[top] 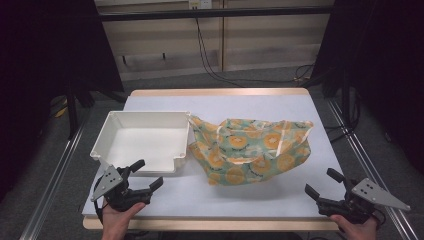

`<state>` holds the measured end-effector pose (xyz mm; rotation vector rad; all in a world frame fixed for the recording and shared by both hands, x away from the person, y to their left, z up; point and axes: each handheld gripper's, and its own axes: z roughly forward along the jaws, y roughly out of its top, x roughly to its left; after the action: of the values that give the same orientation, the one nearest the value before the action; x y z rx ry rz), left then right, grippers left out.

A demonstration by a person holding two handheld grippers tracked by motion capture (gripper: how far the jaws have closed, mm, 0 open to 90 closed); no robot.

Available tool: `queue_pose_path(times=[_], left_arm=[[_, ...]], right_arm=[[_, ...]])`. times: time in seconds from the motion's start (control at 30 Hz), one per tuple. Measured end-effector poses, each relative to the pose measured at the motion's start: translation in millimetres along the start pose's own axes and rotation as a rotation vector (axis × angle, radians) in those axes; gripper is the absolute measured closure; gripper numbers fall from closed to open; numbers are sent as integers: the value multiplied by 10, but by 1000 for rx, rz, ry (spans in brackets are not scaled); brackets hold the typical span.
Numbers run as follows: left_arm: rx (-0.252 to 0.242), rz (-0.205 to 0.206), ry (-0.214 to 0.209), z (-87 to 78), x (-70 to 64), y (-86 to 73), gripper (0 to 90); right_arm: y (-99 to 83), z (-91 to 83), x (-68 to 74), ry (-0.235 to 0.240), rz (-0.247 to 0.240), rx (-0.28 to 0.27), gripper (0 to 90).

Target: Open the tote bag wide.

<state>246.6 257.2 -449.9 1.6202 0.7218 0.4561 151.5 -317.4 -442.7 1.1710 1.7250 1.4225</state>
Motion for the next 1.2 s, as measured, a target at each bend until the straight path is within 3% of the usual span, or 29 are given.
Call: queue_pose_path(times=[0.3, 0.37, 0.47, 0.63, 0.7, 0.8, 0.93, 1.03, 1.07, 1.13, 1.17, 1.2], left_arm=[[35, 1, -14, 39, 0, -5, 130], [65, 26, -20, 20, 12, -8, 135], [49, 7, -15, 22, 4, -11, 143], [69, 7, -21, 24, 7, -15, 160], [63, 8, -20, 20, -5, -15, 179], [83, 30, -57, 1, -55, 2, 209], [96, 31, -85, 31, -98, 14, 237], [99, 34, -87, 41, -118, 31, 253], [99, 55, -86, 49, -129, 55, 267], [99, 43, -78, 69, -144, 64, 277], [101, 29, -90, 80, -153, 70, 284], [109, 42, -101, 84, -161, 79, 297]], right_arm=[[6, 7, -24, 23, 25, 17, 151], [21, -25, -38, 56, 50, 25, 202], [44, -44, -41, 69, 62, 31, 221], [104, -14, -18, 122, 75, 67, 253], [117, -6, -16, 135, 52, 75, 261], [208, 40, 52, 185, 41, 81, 311], [330, 78, 103, 229, 23, 84, 370], [394, 116, 127, 261, 19, 98, 400], [410, 128, 140, 273, 21, 102, 408], [447, 151, 155, 289, 6, 106, 420], [469, 157, 158, 300, 5, 102, 431], [496, 161, 160, 305, 1, 99, 447]])
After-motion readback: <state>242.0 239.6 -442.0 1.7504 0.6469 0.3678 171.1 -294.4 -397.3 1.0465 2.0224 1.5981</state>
